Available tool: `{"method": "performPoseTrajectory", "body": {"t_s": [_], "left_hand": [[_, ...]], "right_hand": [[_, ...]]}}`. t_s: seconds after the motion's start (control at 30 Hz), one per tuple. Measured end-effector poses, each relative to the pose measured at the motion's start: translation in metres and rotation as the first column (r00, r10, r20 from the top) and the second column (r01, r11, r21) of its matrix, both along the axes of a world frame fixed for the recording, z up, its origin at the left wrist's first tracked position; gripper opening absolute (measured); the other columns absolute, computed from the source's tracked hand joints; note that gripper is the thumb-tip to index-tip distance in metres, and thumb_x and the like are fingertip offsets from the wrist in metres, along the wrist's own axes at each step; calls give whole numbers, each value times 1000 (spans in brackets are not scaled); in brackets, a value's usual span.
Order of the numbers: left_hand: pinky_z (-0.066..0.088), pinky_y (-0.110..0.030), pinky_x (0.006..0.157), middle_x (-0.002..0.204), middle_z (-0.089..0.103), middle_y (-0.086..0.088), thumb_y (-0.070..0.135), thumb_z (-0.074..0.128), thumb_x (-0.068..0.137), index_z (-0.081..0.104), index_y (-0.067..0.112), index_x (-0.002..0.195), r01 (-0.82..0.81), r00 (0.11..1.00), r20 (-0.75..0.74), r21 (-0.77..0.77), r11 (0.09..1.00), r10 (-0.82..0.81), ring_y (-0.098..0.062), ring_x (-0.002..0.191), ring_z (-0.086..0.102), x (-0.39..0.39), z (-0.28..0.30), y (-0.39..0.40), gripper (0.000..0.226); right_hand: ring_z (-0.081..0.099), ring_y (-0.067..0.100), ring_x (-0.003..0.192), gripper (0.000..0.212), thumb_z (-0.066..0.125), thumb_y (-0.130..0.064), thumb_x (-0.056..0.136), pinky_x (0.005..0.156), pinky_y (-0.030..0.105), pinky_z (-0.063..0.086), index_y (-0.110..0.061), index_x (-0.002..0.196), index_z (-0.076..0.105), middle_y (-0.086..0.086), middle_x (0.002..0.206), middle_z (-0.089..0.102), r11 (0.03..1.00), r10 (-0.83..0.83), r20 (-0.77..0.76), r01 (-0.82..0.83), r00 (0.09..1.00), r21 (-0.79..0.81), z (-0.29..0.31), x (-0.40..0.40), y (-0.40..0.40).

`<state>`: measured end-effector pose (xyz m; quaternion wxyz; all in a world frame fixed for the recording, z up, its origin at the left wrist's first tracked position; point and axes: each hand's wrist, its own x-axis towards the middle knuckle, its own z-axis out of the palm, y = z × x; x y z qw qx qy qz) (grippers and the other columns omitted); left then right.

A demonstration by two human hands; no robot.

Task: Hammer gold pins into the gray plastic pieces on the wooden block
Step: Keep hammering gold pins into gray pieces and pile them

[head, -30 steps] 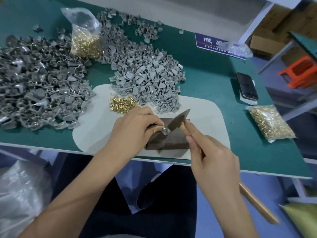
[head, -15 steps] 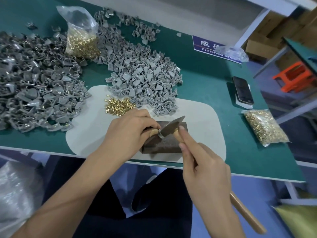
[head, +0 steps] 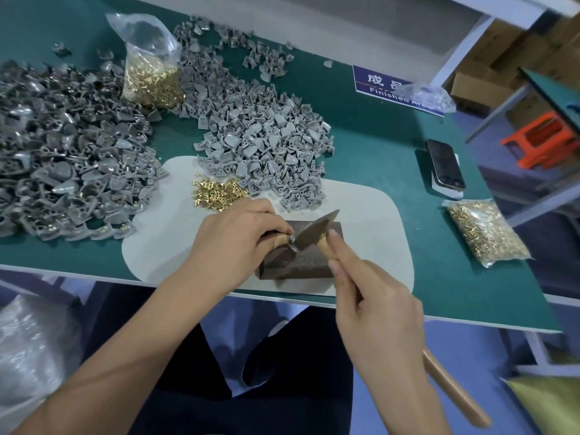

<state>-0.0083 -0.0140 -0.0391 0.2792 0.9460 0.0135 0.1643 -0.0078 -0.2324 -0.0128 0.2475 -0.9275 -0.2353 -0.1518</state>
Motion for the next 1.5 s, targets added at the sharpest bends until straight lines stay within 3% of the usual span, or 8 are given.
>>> {"method": "performPoseTrajectory", "body": {"t_s": [0.4, 0.53, 0.77, 0.97, 1.1, 1.23, 1.33, 1.5], "left_hand": [[43, -30, 59, 88, 60, 20, 44, 72, 89, 76, 43, 95, -3, 1000, 15, -2, 1000, 3, -10, 94, 56, 0, -2, -1, 7], [41, -28, 58, 88, 62, 20, 43, 74, 88, 76, 43, 95, -6, 1000, 25, 29, 1000, 6, -11, 94, 58, 0, -3, 1, 7], [46, -31, 60, 88, 63, 19, 43, 74, 88, 76, 43, 94, -5, 1000, 27, 36, 999, 4, -12, 94, 59, 1, -3, 0, 7], [37, -28, 58, 87, 62, 20, 44, 73, 88, 76, 44, 96, -7, 1000, 23, 25, 1000, 6, -10, 94, 57, 1, -4, 0, 8], [44, -31, 62, 88, 62, 20, 46, 71, 88, 76, 44, 96, -22, 1000, 4, -5, 1000, 22, -8, 95, 56, -1, -4, -1, 9], [42, -30, 63, 89, 61, 20, 46, 70, 89, 76, 43, 97, -14, 1000, -1, -20, 1000, 14, -7, 96, 54, -1, -3, -2, 10], [43, -31, 65, 92, 60, 20, 40, 70, 91, 75, 38, 98, -20, 1000, 20, -42, 999, 21, -9, 98, 54, -4, -6, -5, 9], [48, -40, 82, 91, 63, 10, 19, 73, 87, 71, 19, 89, -16, 982, 180, -201, 979, 53, -16, 92, 58, -19, -10, -3, 3]], "right_hand": [[60, 17, 64, 37, 51, -35, 104, 49, 36, 50, -38, 139, 61, -7, 84, 68, 980, -49, 39, 40, 998, 197, 2, -4, -1], [50, 19, 57, 39, 47, -39, 102, 44, 35, 45, -45, 139, 59, -7, 70, 56, 1000, -12, -25, 12, 1000, 6, 1, -4, -1], [53, 21, 59, 40, 52, -34, 101, 47, 39, 49, -43, 140, 58, -7, 72, 58, 998, 1, -51, 3, 999, 66, -1, -5, -1], [57, 15, 85, 41, 48, -36, 103, 64, 33, 41, -53, 140, 50, -12, 95, 67, 951, -260, -92, 271, 961, 148, -5, 23, -17], [52, 27, 98, 52, 52, -12, 100, 67, 36, 34, -39, 144, 53, -3, 98, 58, 909, -411, -135, 417, 902, 20, -22, 50, -29], [47, 28, 118, 63, 50, -7, 97, 97, 40, 36, -35, 153, 44, 0, 128, 63, 904, -423, -243, 389, 873, -179, -34, 54, -24], [50, 31, 128, 43, 55, -15, 100, 110, 48, 35, -22, 143, 58, 4, 131, 65, 941, -337, -172, 337, 926, -26, -31, 48, -14], [63, 19, 108, 22, 64, -24, 97, 96, 47, 48, -19, 116, 74, -7, 110, 72, 953, 81, 33, -87, 996, 290, -15, 28, 31]]}}
